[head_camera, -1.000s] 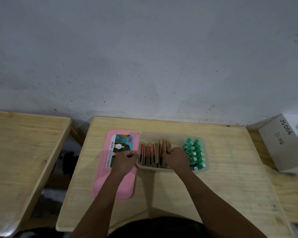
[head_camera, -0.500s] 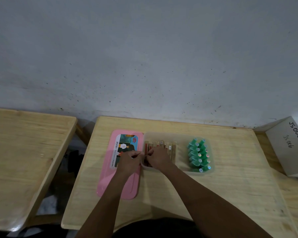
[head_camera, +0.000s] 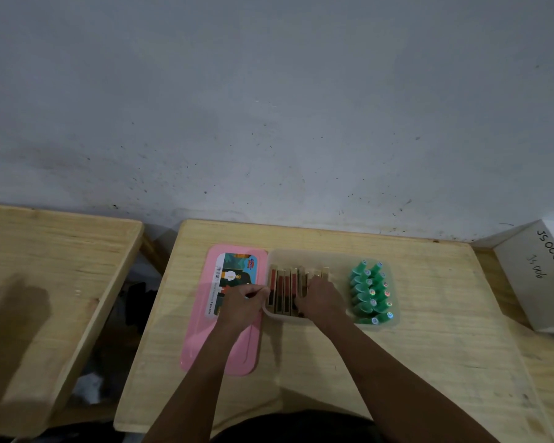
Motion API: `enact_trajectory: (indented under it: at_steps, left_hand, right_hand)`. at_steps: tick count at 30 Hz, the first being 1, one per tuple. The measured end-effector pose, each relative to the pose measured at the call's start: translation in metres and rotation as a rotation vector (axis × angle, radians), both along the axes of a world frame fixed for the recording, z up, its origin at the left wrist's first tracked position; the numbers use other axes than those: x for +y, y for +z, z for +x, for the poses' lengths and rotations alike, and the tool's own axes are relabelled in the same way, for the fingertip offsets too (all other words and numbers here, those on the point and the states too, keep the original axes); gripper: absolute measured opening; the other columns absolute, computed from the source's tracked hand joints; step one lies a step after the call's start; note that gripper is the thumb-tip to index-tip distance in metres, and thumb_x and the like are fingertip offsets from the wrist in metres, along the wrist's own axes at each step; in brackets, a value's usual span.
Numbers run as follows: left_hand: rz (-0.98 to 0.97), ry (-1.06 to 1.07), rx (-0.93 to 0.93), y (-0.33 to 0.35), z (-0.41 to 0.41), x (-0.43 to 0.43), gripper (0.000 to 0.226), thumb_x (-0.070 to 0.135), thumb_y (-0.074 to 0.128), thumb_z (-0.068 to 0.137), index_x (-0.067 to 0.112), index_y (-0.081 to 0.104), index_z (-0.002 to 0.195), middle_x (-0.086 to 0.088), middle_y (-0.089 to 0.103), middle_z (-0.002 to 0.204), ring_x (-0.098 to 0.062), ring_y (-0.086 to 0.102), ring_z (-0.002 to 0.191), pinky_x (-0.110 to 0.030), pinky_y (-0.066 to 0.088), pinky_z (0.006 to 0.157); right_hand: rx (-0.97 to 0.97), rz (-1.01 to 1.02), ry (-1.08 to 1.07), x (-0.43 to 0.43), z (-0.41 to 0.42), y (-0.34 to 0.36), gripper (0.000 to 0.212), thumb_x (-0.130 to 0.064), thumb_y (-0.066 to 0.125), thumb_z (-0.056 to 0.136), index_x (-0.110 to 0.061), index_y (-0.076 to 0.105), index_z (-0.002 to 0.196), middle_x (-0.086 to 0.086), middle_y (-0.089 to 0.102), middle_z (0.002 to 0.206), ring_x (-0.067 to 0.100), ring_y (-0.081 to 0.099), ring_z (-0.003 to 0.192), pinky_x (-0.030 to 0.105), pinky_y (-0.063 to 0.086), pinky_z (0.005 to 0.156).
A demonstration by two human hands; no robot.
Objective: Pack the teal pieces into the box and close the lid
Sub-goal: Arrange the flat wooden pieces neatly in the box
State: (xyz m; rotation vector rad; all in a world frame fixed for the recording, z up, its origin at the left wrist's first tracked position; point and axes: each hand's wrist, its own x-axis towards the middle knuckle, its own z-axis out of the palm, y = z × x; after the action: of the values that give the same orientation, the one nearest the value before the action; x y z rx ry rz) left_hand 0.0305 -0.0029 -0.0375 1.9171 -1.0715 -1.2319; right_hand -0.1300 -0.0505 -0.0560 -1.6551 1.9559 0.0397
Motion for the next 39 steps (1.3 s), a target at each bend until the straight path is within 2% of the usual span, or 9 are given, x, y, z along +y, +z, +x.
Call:
enact_trajectory:
  at_steps: [4, 8, 12, 16, 21, 28, 32, 36, 39]
  left_hand:
    - [0.002, -0.004, 0.021, 0.000, 0.001, 0.000, 0.024, 0.023, 0.061, 0.089, 0.012, 0.068, 0.110, 0.002, 0.065, 0.092, -0.018, 0.061, 0.094, -0.036, 0.052, 0.086]
    - [0.000, -0.004, 0.021, 0.000, 0.001, 0.000, 0.023, 0.023, 0.061, 0.089, 0.012, 0.068, 0.109, -0.001, 0.066, 0.094, -0.017, 0.060, 0.087, -0.035, 0.052, 0.082]
    - [-0.013, -0.011, 0.026, -0.001, 0.000, 0.001, 0.025, 0.022, 0.060, 0.090, 0.010, 0.067, 0.110, -0.008, 0.069, 0.097, -0.017, 0.062, 0.080, -0.028, 0.050, 0.070]
    - [-0.016, -0.015, 0.021, -0.001, -0.001, 0.002, 0.025, 0.021, 0.060, 0.090, 0.009, 0.066, 0.112, -0.005, 0.067, 0.095, -0.012, 0.061, 0.072, -0.019, 0.046, 0.060]
    - [-0.028, -0.003, 0.030, 0.001, -0.002, 0.002, 0.023, 0.020, 0.059, 0.091, 0.008, 0.067, 0.110, 0.004, 0.063, 0.084, -0.007, 0.058, 0.068, -0.015, 0.043, 0.054]
    - [-0.033, -0.010, 0.007, 0.001, -0.003, 0.003, 0.023, 0.021, 0.058, 0.092, 0.009, 0.067, 0.109, 0.007, 0.062, 0.081, -0.006, 0.059, 0.067, -0.013, 0.043, 0.054]
    - [-0.027, -0.006, 0.002, 0.001, -0.003, 0.003, 0.024, 0.022, 0.058, 0.092, 0.010, 0.067, 0.110, 0.007, 0.062, 0.083, -0.007, 0.060, 0.071, -0.015, 0.043, 0.057]
    - [-0.026, -0.005, 0.002, 0.001, -0.003, 0.003, 0.023, 0.022, 0.058, 0.092, 0.010, 0.067, 0.110, 0.007, 0.062, 0.083, -0.007, 0.060, 0.072, -0.015, 0.043, 0.057]
    - [-0.032, -0.005, 0.007, 0.000, -0.003, 0.003, 0.023, 0.021, 0.058, 0.092, 0.010, 0.067, 0.110, 0.008, 0.062, 0.083, -0.006, 0.060, 0.071, -0.014, 0.043, 0.056]
  right_hand:
    - [-0.085, 0.025, -0.046, -0.001, -0.007, 0.004, 0.024, -0.033, 0.070, 0.076, -0.010, 0.063, 0.077, 0.003, 0.065, 0.072, 0.015, 0.062, 0.063, 0.025, 0.050, 0.057]
    - [-0.306, 0.017, -0.178, 0.002, -0.014, 0.010, 0.057, -0.058, 0.049, 0.089, -0.012, 0.060, 0.056, 0.000, 0.056, 0.050, 0.012, 0.053, 0.045, 0.023, 0.044, 0.053]
    - [-0.653, 0.131, -0.414, 0.005, -0.020, 0.023, 0.041, -0.036, 0.049, 0.097, -0.009, 0.062, 0.069, 0.008, 0.060, 0.062, 0.019, 0.055, 0.053, 0.032, 0.049, 0.059]
    - [-0.665, 0.195, -0.512, 0.001, -0.022, 0.019, 0.032, -0.016, 0.038, 0.097, -0.005, 0.062, 0.079, 0.009, 0.058, 0.063, 0.017, 0.051, 0.051, 0.026, 0.040, 0.049]
    - [-0.795, 0.174, -0.501, -0.002, -0.026, 0.014, 0.035, -0.020, 0.031, 0.099, -0.010, 0.063, 0.088, 0.005, 0.051, 0.063, 0.014, 0.043, 0.050, 0.026, 0.031, 0.044]
    - [-0.858, 0.213, -0.365, 0.006, -0.027, 0.021, 0.031, -0.036, 0.056, 0.095, -0.007, 0.067, 0.088, 0.005, 0.059, 0.068, 0.015, 0.050, 0.060, 0.026, 0.039, 0.051]
    - [-0.896, 0.272, -0.394, 0.005, -0.024, 0.026, 0.031, -0.021, 0.043, 0.099, -0.008, 0.066, 0.083, 0.008, 0.063, 0.072, 0.015, 0.054, 0.059, 0.028, 0.038, 0.055]
    - [-0.940, 0.341, -0.398, 0.003, -0.023, 0.029, 0.030, -0.026, 0.031, 0.100, -0.014, 0.053, 0.082, -0.002, 0.046, 0.059, 0.011, 0.040, 0.051, 0.026, 0.033, 0.052]
    - [-0.923, 0.322, -0.361, 0.005, -0.021, 0.035, 0.032, -0.039, 0.042, 0.100, -0.017, 0.058, 0.082, -0.007, 0.049, 0.060, 0.010, 0.043, 0.055, 0.025, 0.035, 0.054]
